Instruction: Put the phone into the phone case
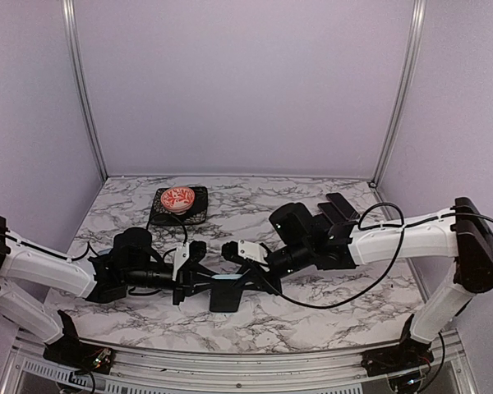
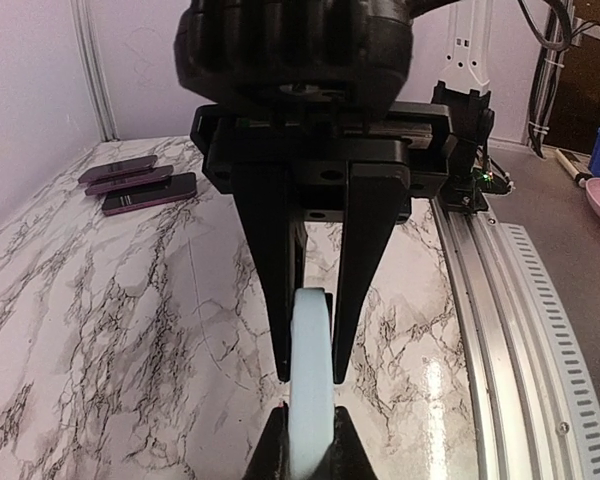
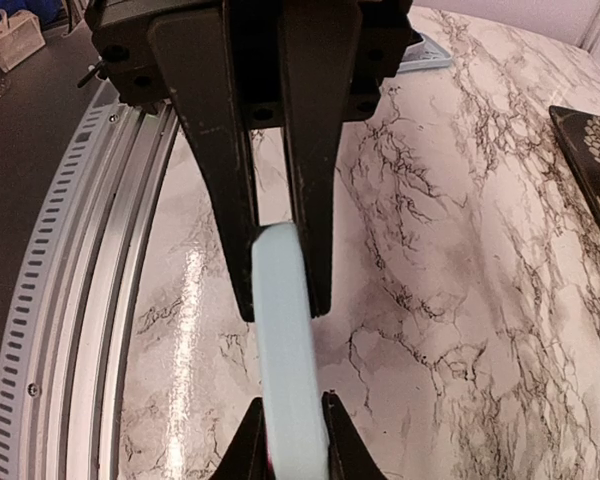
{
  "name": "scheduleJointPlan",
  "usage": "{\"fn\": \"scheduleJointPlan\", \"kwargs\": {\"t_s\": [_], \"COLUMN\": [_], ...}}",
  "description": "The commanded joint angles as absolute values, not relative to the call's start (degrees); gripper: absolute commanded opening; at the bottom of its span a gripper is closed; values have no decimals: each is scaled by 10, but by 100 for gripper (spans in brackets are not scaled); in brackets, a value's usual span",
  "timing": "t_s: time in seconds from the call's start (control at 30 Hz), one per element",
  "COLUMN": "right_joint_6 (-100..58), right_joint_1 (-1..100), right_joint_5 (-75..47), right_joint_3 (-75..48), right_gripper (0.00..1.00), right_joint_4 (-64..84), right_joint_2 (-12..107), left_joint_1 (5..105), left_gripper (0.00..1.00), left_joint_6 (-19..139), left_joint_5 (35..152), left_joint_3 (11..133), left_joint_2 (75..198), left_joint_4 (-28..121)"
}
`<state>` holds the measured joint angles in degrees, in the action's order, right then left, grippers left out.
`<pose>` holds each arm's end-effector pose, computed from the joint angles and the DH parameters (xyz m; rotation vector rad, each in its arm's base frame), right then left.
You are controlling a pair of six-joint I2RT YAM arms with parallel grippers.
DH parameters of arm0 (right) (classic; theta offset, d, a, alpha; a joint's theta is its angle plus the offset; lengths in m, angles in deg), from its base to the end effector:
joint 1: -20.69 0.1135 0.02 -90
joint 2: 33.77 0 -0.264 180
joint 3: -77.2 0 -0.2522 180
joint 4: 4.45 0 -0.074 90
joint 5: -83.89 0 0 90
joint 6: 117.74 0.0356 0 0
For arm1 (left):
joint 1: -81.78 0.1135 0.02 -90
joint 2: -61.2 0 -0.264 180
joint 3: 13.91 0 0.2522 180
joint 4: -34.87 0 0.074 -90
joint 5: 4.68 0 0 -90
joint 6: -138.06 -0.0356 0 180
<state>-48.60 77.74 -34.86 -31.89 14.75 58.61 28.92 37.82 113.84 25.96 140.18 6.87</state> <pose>0.1735 0.2992 0.2164 -1.6712 1.6327 0.8962 0.1486 -0.2243 0.1933 1.2671 1.3418 -0.9678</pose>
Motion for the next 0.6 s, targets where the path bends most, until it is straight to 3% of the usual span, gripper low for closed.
{"fn": "scheduleJointPlan", "kwargs": {"t_s": [0.0, 0.07, 0.1, 0.23, 0.33, 0.47, 0.57], "right_joint_6": [-487, -480, -472, -436, -406, -377, -374], "right_joint_1": [780, 776, 772, 762, 761, 759, 758], "right_joint_5": [-341, -341, -344, -347, -354, -367, -371], "right_joint_3": [-294, -303, -313, -373, -400, -411, -421], "right_gripper": [29, 57, 64, 72, 66, 40, 26], "right_joint_4": [134, 131, 121, 36, -25, -64, -70], "right_joint_2": [580, 578, 575, 564, 569, 575, 570], "left_joint_1": [288, 288, 288, 288, 288, 288, 288], "left_gripper": [0, 0, 0, 0, 0, 0, 0], "left_joint_6": [374, 369, 367, 363, 363, 362, 360], "left_joint_5": [1125, 1111, 1107, 1105, 1107, 1106, 1104], "left_joint_3": [264, 259, 258, 256, 257, 253, 250], "left_joint_2": [1401, 1400, 1399, 1396, 1397, 1396, 1397], "left_joint_4": [73, 73, 73, 73, 73, 73, 73]}}
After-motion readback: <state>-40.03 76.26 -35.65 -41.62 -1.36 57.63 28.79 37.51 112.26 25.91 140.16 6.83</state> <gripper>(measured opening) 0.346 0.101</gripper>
